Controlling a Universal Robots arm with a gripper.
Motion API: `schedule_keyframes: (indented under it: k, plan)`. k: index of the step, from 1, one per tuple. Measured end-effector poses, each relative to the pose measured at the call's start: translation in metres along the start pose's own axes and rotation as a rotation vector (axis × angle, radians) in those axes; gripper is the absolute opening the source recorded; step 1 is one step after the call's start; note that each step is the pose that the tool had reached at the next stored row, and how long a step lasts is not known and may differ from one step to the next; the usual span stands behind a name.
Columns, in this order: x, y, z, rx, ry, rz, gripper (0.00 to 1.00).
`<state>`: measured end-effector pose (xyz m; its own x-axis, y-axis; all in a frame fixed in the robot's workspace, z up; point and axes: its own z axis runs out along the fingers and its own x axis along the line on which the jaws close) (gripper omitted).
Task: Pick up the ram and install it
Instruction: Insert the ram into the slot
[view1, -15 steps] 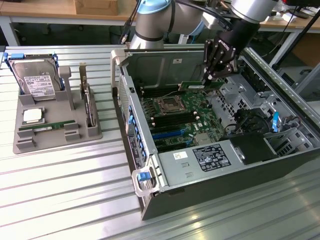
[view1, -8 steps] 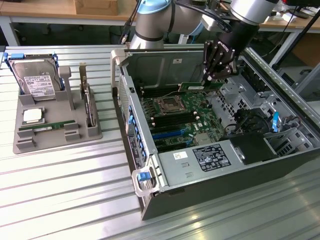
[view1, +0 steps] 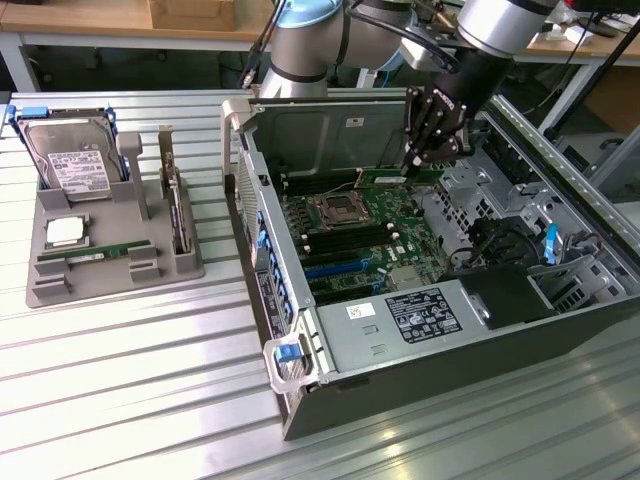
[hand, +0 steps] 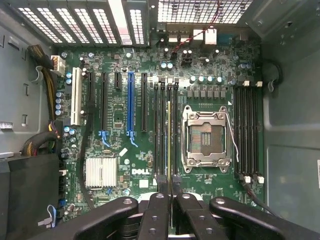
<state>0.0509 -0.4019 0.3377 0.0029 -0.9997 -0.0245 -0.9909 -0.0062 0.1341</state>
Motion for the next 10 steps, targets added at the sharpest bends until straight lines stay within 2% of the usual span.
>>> schedule_keyframes:
  k: [10]
  plan:
    - [0.0002,-0.0009,0.0063,0.0,0.0,0.0,0.12]
